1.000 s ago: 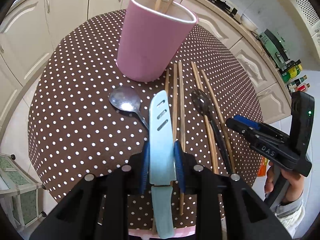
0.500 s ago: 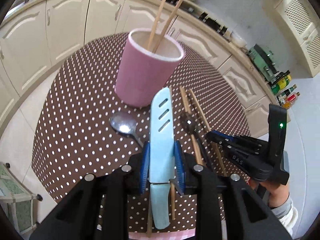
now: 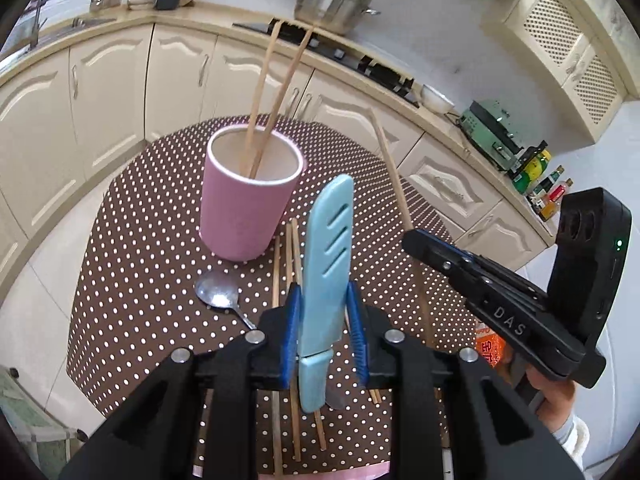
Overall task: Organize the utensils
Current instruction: 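Insert the knife with the left tool while the right tool inserts the chopstick into the pink cup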
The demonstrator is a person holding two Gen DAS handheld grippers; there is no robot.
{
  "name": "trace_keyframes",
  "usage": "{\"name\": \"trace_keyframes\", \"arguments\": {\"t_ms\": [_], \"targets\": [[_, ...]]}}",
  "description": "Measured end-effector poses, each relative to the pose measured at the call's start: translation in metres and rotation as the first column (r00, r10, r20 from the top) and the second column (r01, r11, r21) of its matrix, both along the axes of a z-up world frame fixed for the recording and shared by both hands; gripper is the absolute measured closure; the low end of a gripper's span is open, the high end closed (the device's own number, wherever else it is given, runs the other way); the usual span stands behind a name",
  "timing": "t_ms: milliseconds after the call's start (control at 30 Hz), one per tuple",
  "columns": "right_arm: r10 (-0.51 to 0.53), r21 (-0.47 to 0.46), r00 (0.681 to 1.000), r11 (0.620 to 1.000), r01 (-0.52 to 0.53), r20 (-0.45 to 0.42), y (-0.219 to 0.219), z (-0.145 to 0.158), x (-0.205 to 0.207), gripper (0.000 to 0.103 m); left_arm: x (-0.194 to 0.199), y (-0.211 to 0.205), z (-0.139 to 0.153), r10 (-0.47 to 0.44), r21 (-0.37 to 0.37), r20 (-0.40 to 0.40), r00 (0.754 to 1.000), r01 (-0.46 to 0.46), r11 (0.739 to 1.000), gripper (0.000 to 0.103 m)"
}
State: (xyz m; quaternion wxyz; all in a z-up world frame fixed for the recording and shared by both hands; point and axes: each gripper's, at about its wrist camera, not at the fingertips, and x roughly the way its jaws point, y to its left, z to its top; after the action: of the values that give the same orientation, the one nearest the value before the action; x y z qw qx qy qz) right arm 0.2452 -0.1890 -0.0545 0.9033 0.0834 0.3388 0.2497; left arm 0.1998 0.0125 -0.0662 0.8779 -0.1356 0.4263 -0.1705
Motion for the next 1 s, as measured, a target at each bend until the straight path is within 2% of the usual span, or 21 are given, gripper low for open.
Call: {"name": "trace_keyframes", "arguments": {"t_ms": [67, 167, 300, 433, 733, 1000], "targets": [[0.014, 0.019, 1.000, 1.000, -0.014, 0.008, 0.002, 0.002, 0.001, 0.097, -0.003, -0.003, 0.005, -0.010, -0.002, 0.021, 1.000, 0.010, 1.000, 0.083], [0.038, 0.044, 0.999, 0.998, -0.039, 0.006, 0.004, 0.006, -0.001, 0.097, -0.005, -0.008, 0.011, -0.021, 0.002, 0.045, 0.999, 0.021, 1.000, 0.097], [0.052, 0.060, 0.999, 0.997, -0.052, 0.016, 0.009, 0.005, -0.001, 0.096, 0.000, -0.013, 0.009, -0.039, 0.020, 0.060, 0.997, 0.038, 0.999, 0.097], [0.049, 0.086, 0.998, 0.995, -0.053, 0.050, 0.008, 0.008, -0.006, 0.097, 0.003, -0.011, 0.009, -0.033, 0.003, 0.069, 0.997, 0.032, 0.999, 0.097], [-0.005, 0.160, 0.976, 0.987, -0.031, 0.216, 0.016, 0.030, -0.004, 0.097, 0.004, -0.009, 0.050, -0.038, -0.013, 0.166, 0.985, 0.041, 0.999, 0.097], [-0.028, 0.226, 0.953, 0.973, -0.042, 0.300, 0.029, 0.050, 0.026, 0.096, 0.015, 0.007, 0.095, 0.006, -0.026, 0.270, 0.963, 0.001, 1.000, 0.097]]}}
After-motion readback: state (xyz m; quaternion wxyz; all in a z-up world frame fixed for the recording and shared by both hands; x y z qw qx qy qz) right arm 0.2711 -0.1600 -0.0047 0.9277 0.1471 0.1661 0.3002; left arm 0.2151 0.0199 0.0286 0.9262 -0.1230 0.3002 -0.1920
